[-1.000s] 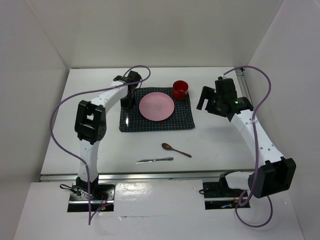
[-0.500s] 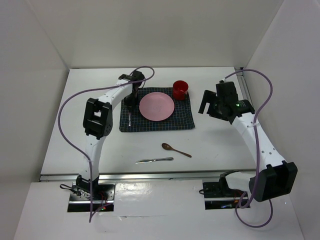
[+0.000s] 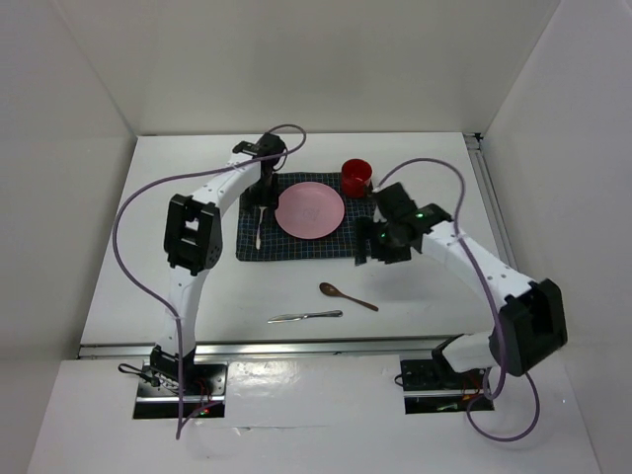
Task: Set the dinner table for one person
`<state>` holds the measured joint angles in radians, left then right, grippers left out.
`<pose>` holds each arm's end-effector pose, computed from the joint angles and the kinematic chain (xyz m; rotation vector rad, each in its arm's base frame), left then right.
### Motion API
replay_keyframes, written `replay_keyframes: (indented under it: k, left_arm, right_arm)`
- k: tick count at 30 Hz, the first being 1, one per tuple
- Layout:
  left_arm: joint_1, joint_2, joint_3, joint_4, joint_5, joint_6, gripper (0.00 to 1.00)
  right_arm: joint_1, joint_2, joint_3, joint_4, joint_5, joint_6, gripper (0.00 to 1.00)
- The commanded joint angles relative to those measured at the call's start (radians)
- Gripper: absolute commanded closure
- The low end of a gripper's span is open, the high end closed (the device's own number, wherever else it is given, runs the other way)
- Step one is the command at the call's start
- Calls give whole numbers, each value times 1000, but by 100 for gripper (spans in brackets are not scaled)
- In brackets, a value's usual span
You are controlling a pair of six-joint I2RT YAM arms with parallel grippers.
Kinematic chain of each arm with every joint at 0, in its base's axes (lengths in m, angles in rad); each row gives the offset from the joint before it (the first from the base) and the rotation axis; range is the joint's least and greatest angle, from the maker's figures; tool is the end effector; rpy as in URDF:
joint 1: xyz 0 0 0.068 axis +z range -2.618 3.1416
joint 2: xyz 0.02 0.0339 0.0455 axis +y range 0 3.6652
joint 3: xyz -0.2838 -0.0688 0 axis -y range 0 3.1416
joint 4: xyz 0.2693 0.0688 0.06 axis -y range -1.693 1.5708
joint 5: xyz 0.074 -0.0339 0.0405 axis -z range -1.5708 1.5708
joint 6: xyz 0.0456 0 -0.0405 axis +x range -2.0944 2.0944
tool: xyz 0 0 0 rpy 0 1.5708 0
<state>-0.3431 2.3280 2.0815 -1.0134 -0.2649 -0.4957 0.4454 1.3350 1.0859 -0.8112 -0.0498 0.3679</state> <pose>0.5002 -0.1660 0.1999 -0.2666 2.7350 0.1590 0.2588 0.1261 0.2769 -0.1209 2.6694 0.3369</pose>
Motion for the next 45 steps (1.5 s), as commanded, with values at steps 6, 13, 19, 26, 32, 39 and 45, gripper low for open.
replay_keyframes:
  k: [6, 13, 19, 26, 32, 39, 45]
  left_arm:
    - [-4, -353, -9, -62, -28, -10, 39]
    - [-4, -555, -224, 18, 36, -21, 39]
    - [-4, -565, -245, 18, 36, -21, 39]
    - [-4, -565, -264, 18, 36, -21, 39]
    - [-4, -575, -241, 9, 27, -21, 39]
    - [-4, -584, -198, -25, -11, -40, 39]
    - [-4, -614, -209, -14, 0, -40, 40]
  right_arm:
    - [234, 211, -23, 47, -6, -79, 29]
    - [320, 306, -44, 96, 99, -129, 35]
    - [338, 389, -43, 130, 152, -138, 44]
    - [338, 432, -34, 162, 153, -127, 61]
    - [358, 383, -14, 106, 180, -106, 100]
    - [302, 231, 107, -6, 297, -50, 100]
    - [48, 314, 300, -19, 183, 34, 100]
